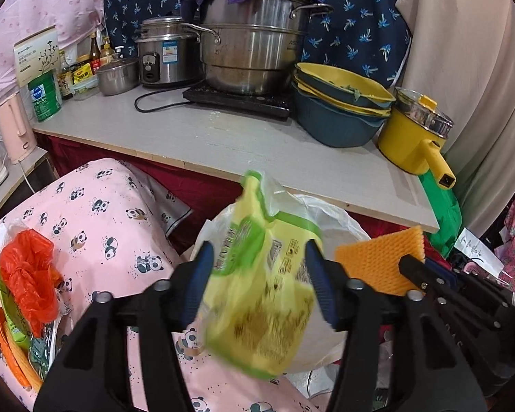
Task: Collect trash
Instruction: 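Open both grippers to drop the snack bag and mesh sleeve into the bin, then move both grippers back over the trash on the table, then grasp the orange printed bag with the left gripper while the right gripper grasps the red plastic bag, then carry the orange bag and red bag over the trash bin with both grippers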
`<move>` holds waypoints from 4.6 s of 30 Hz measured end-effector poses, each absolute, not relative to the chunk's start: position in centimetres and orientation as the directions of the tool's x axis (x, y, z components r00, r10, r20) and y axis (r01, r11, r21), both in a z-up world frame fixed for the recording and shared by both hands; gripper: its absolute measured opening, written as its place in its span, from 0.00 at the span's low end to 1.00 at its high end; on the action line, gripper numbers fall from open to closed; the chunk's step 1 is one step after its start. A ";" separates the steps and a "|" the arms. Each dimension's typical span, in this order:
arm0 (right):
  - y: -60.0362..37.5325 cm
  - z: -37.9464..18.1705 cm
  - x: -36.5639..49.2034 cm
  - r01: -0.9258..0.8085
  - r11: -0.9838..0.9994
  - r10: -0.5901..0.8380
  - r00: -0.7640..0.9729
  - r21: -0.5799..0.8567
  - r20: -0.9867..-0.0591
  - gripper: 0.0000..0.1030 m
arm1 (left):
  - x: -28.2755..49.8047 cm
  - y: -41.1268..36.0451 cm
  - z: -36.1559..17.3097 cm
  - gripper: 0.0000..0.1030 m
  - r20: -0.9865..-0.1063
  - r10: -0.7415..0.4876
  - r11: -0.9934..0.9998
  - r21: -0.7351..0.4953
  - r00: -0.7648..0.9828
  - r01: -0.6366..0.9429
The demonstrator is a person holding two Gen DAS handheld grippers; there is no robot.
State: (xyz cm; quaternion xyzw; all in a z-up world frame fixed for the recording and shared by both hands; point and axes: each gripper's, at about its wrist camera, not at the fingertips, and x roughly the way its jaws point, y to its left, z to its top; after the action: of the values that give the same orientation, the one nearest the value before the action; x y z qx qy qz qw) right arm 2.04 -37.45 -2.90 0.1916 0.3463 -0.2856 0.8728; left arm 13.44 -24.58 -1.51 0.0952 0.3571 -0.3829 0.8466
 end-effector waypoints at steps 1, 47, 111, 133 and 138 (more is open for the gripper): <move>-37.4 -2.9 2.3 0.629 0.766 -0.365 0.598 0.135 -0.713 0.14 | 13.5 -24.4 -1.4 0.60 -0.674 -0.581 0.692 -0.113 0.457 0.713; -18.0 3.9 8.4 0.282 0.956 -0.171 0.762 0.083 -0.625 0.60 | 16.4 3.7 -0.4 0.75 -0.697 -0.224 0.974 -0.140 0.682 0.177; -10.8 -4.9 21.9 0.130 0.979 0.035 0.643 0.154 -0.765 0.17 | 22.7 11.3 -9.3 0.18 -0.823 -0.263 0.961 -0.267 0.503 0.065; -15.2 3.9 13.9 0.211 0.967 -0.083 0.790 0.143 -0.607 0.13 | 17.6 7.7 -1.1 0.17 -0.716 -0.317 0.948 -0.263 0.622 0.180; -17.6 4.9 11.7 0.253 0.955 -0.117 0.801 0.156 -0.587 0.13 | 16.3 5.0 0.3 0.17 -0.699 -0.345 0.939 -0.249 0.627 0.238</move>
State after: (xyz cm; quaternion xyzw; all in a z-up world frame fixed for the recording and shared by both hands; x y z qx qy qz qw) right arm 11.68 -17.64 4.86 0.1141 0.2995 -0.0982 0.9421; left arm 16.32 5.01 0.30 -0.0665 0.4003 -0.1620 0.8995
